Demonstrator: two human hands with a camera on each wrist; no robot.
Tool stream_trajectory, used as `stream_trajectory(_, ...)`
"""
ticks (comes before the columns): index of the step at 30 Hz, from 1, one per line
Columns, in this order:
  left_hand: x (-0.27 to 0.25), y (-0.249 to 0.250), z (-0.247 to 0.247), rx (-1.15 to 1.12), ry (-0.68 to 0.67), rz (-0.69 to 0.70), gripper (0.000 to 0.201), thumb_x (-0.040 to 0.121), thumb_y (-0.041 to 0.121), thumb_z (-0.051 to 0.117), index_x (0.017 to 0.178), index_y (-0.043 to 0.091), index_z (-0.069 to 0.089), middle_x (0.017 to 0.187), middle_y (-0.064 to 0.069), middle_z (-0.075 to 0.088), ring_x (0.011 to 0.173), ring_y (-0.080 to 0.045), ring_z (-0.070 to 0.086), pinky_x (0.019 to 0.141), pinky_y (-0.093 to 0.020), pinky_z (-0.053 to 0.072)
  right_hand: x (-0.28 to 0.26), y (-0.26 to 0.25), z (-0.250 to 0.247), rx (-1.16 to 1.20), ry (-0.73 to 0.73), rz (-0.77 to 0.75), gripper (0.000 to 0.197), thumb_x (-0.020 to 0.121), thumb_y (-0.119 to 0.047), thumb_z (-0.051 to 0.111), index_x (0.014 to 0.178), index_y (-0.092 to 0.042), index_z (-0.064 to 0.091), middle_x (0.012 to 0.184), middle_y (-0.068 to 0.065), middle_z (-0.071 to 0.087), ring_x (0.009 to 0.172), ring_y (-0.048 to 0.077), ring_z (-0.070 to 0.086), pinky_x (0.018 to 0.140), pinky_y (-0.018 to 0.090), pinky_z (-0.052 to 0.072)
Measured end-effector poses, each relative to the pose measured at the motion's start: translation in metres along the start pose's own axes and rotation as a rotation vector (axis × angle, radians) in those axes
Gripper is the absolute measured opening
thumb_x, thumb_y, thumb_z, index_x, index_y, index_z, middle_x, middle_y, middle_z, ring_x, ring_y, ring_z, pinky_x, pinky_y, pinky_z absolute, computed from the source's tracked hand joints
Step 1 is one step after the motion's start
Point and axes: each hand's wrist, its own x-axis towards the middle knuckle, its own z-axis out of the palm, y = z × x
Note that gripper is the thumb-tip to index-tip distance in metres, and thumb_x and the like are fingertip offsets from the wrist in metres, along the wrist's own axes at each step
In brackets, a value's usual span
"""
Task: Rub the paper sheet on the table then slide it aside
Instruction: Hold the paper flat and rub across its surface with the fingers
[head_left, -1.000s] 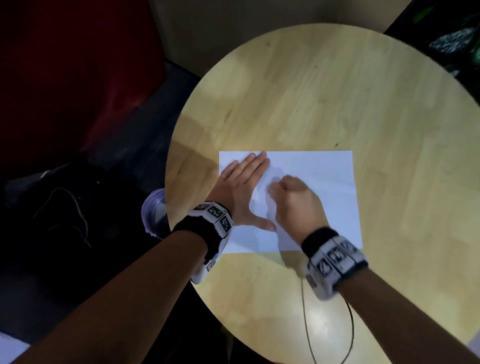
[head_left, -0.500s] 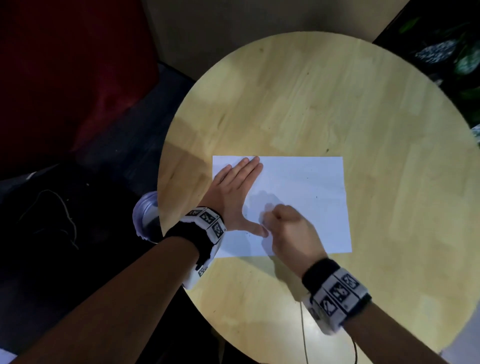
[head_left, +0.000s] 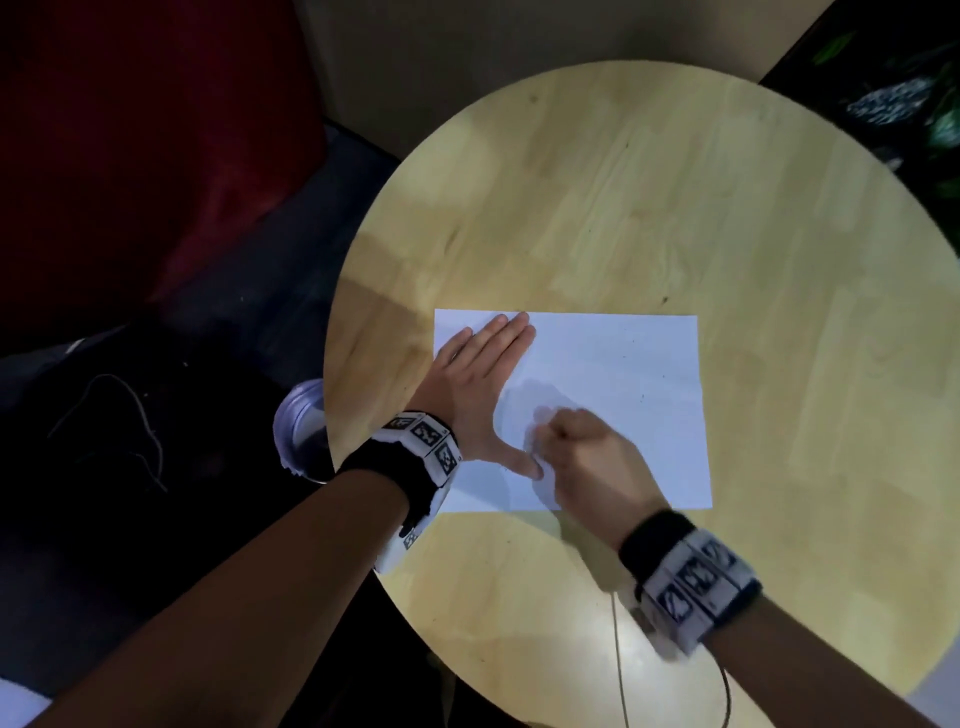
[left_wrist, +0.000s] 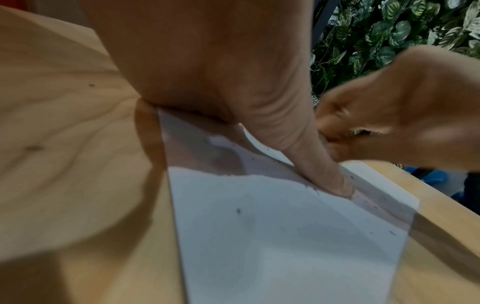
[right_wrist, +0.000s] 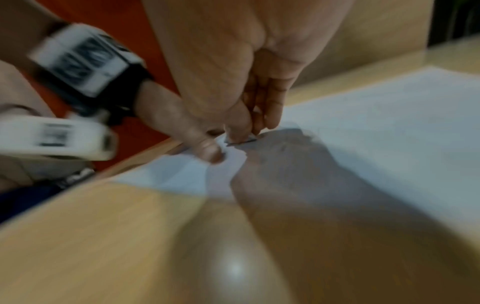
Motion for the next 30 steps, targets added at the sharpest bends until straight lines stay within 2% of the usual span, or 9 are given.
stream_trajectory(5, 0.003, 0.0, -0.004, 0.029, -0.051, -0.011, 0.152, 0.053, 0.1, 0.058, 0.161, 0.021, -0.015, 0.167, 0.009, -0.024, 0.152, -0.008, -0.025, 0.12, -0.03, -0.022, 0.076, 0.015, -0.007, -0.044, 0.171, 0.113, 0.025, 0.067, 0.008, 0.065, 0.086, -0.007, 0.069, 0.08, 0.009, 0.057, 0.073, 0.031, 0.057, 0.049, 0.027, 0.04)
stream_trajectory(8, 0.001, 0.001, -0.002, 0.01, -0.025, -0.006, 0.152, 0.052, 0.099, 0.06, 0.162, 0.021, -0.01, 0.169, 0.009, -0.018, 0.154, -0.008, -0.02, 0.12, -0.029, -0.021, 0.035, 0.004, 0.0, -0.04, 0.084, 0.041, 0.018, 0.066, -0.001, 0.064, 0.081, -0.01, 0.067, 0.079, 0.007, 0.056, 0.073, 0.029, 0.057, 0.05, 0.023, 0.031)
stream_trajectory(11, 0.0, 0.001, -0.001, -0.003, -0.01, -0.004, 0.154, 0.05, 0.098, 0.063, 0.163, 0.02, -0.006, 0.17, 0.008, -0.014, 0.154, -0.008, -0.018, 0.12, -0.029, -0.021, -0.005, 0.0, 0.004, 0.011, 0.031, -0.057, 0.027, 0.074, -0.017, 0.038, 0.078, -0.014, 0.065, 0.081, 0.002, 0.056, 0.074, 0.025, 0.057, 0.049, 0.022, 0.036)
stream_trajectory(14, 0.002, 0.001, -0.004, 0.005, -0.048, -0.01, 0.152, 0.052, 0.098, 0.062, 0.161, 0.022, -0.014, 0.168, 0.01, -0.02, 0.153, -0.008, -0.021, 0.12, -0.029, -0.022, 0.04, 0.014, -0.005, -0.039, 0.087, 0.019, 0.017, 0.073, -0.007, 0.054, 0.082, -0.013, 0.067, 0.081, 0.006, 0.056, 0.074, 0.03, 0.057, 0.05, 0.025, 0.035)
stream_trajectory(17, 0.003, 0.002, -0.006, 0.018, -0.072, -0.014, 0.153, 0.053, 0.097, 0.062, 0.16, 0.022, -0.017, 0.167, 0.01, -0.024, 0.152, -0.008, -0.024, 0.121, -0.032, -0.019, 0.08, 0.022, -0.01, -0.042, 0.191, 0.134, 0.024, 0.072, 0.007, 0.063, 0.089, -0.008, 0.069, 0.085, 0.009, 0.058, 0.078, 0.031, 0.058, 0.053, 0.028, 0.042)
stream_trajectory(20, 0.001, 0.002, -0.006, 0.003, -0.063, -0.014, 0.152, 0.054, 0.096, 0.063, 0.161, 0.022, -0.014, 0.167, 0.01, -0.022, 0.153, -0.008, -0.023, 0.121, -0.031, -0.019, 0.038, 0.013, -0.002, -0.053, 0.131, 0.083, 0.023, 0.067, 0.003, 0.07, 0.086, -0.009, 0.068, 0.082, 0.008, 0.058, 0.075, 0.03, 0.056, 0.051, 0.025, 0.038)
stream_trajectory(24, 0.0, 0.001, -0.004, 0.009, -0.041, -0.01, 0.153, 0.052, 0.098, 0.061, 0.162, 0.021, -0.011, 0.169, 0.009, -0.02, 0.153, -0.009, -0.022, 0.121, -0.031, -0.02, -0.023, 0.012, 0.002, -0.025, 0.032, -0.009, 0.022, 0.071, -0.007, 0.072, 0.092, -0.013, 0.069, 0.086, 0.005, 0.06, 0.077, 0.028, 0.059, 0.055, 0.026, 0.048)
stream_trajectory(27, 0.002, 0.001, -0.005, -0.014, -0.06, -0.011, 0.152, 0.053, 0.095, 0.065, 0.162, 0.022, -0.011, 0.168, 0.009, -0.02, 0.154, -0.008, -0.021, 0.123, -0.033, -0.016, 0.025, 0.024, 0.0, -0.066, 0.087, 0.021, 0.022, 0.068, 0.0, 0.071, 0.085, -0.012, 0.069, 0.083, 0.006, 0.06, 0.075, 0.03, 0.059, 0.05, 0.023, 0.037)
stream_trajectory(30, 0.002, 0.003, -0.006, -0.003, -0.071, -0.019, 0.153, 0.053, 0.095, 0.066, 0.162, 0.021, -0.011, 0.168, 0.009, -0.021, 0.153, -0.008, -0.021, 0.122, -0.033, -0.016, 0.076, 0.029, -0.004, -0.049, 0.207, 0.115, 0.024, 0.07, 0.006, 0.069, 0.087, -0.01, 0.07, 0.084, 0.008, 0.06, 0.079, 0.03, 0.059, 0.051, 0.026, 0.041)
